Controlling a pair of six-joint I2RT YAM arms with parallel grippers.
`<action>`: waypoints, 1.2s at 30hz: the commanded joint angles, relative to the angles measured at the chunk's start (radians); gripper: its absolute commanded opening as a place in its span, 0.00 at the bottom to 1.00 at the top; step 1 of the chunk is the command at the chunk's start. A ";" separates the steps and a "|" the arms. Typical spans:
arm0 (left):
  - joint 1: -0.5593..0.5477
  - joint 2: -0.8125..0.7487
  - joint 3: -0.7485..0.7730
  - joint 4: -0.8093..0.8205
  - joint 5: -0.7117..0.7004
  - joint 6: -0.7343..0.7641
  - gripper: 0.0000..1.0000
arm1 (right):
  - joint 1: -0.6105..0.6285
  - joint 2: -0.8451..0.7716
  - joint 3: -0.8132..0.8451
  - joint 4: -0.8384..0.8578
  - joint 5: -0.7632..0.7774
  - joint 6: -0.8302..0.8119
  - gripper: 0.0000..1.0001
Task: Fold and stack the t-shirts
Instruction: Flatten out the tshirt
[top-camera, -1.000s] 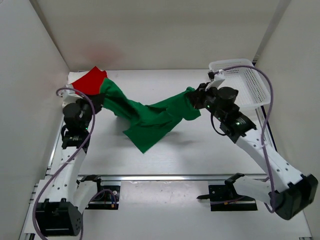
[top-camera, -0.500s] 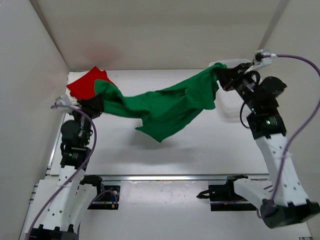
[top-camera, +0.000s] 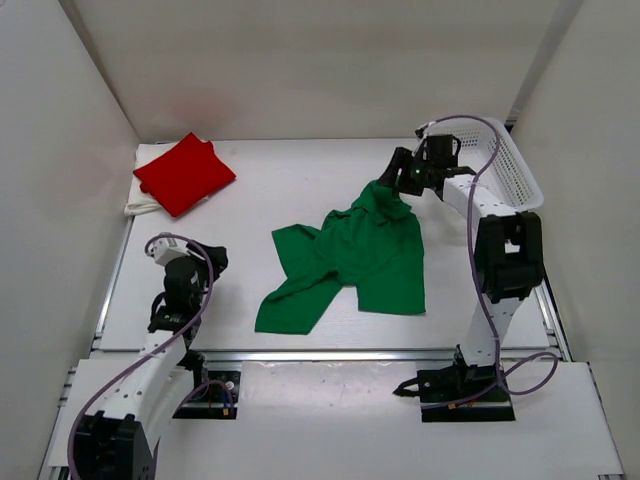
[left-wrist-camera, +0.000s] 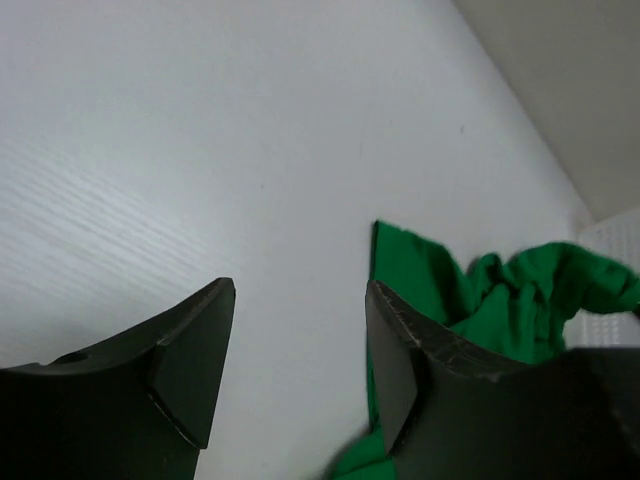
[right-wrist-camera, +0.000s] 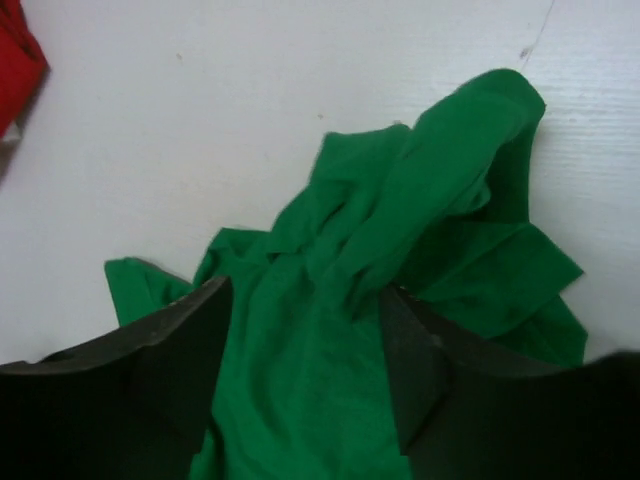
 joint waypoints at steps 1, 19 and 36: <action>-0.032 0.055 -0.033 0.021 0.058 0.017 0.66 | 0.037 -0.212 0.012 0.035 0.122 -0.067 0.61; -0.278 1.004 0.505 0.093 0.223 0.137 0.51 | 0.237 -0.807 -0.857 0.305 0.257 0.068 0.37; -0.094 1.083 0.924 -0.018 0.207 0.088 0.39 | 0.194 -0.897 -1.092 0.244 0.291 0.099 0.51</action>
